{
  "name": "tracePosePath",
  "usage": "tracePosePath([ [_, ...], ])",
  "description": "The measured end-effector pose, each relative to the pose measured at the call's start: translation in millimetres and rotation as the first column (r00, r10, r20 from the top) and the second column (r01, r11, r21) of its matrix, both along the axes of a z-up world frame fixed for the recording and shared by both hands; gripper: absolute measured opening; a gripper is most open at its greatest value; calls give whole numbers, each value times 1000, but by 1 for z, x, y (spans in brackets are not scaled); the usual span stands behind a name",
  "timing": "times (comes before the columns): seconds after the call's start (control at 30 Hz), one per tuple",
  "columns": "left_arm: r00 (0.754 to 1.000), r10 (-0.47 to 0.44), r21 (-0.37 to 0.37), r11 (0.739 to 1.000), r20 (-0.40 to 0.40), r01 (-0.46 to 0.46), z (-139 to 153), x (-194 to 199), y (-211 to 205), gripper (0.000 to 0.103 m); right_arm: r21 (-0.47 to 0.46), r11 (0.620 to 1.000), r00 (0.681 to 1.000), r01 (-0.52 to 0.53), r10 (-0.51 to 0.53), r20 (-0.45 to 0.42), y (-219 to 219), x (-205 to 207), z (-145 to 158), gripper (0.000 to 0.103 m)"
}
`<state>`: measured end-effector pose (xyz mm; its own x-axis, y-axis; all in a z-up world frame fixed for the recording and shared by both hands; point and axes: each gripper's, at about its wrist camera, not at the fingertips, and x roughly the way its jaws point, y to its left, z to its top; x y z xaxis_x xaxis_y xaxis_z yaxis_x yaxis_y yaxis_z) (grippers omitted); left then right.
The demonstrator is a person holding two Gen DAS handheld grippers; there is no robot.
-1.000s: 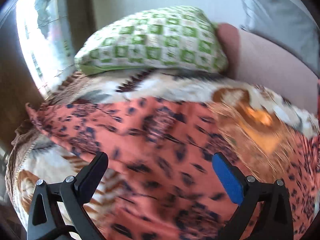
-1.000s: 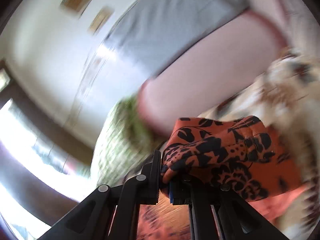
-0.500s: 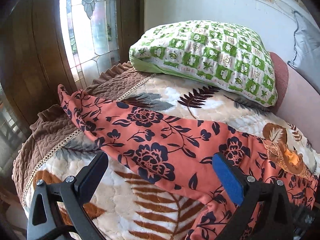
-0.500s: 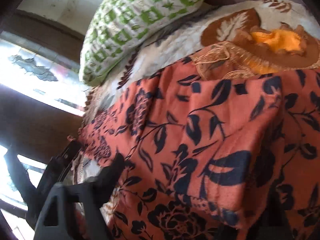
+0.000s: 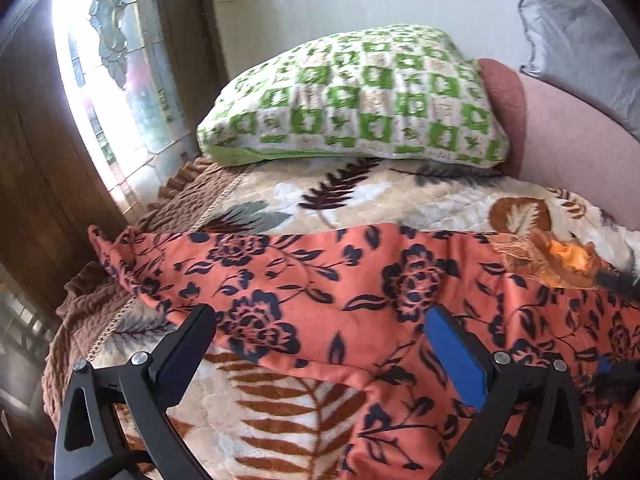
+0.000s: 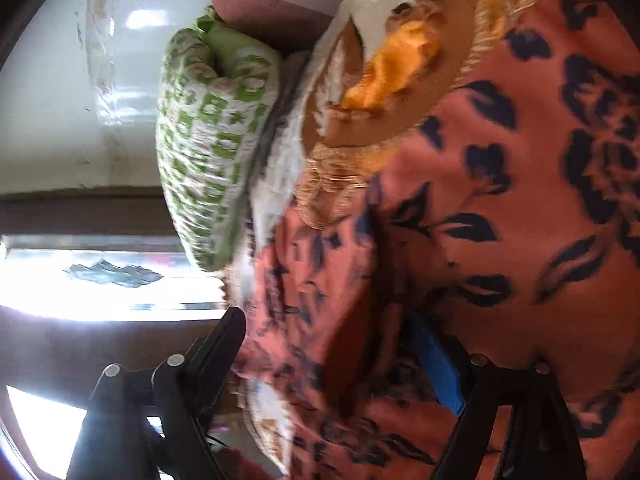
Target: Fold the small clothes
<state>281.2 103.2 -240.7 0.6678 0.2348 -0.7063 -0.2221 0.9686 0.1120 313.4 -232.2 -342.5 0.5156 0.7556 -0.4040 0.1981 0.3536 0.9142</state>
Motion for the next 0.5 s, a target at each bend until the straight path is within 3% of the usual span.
tracePosePath([
  [0.07,998,56,-28,998,-11,-56,-1,0,19,103,35,999,988,-38,33,151,22,6,35,85],
  [0.13,992,125,-44,991,-13,-126,-1,-2,40,103,45,988,944,-145,125,306,49,7,76,85],
  [0.23,978,208,-66,976,-15,-209,-2,-6,66,103,-92,976,890,-200,220,400,78,1,109,85],
  [0.3,973,231,-103,967,-17,-232,-3,-10,76,103,-190,965,909,-181,238,341,75,-3,98,85],
  [0.4,980,200,-142,969,-26,-201,-7,-10,74,103,-265,959,974,-104,152,169,42,-11,52,82],
  [0.47,984,171,-125,977,-45,-175,-12,-6,67,103,-359,933,994,-37,73,87,21,-17,27,53],
  [0.5,984,166,-106,979,-63,-172,-16,-3,64,103,-443,896,998,-5,32,53,9,-22,18,44],
])
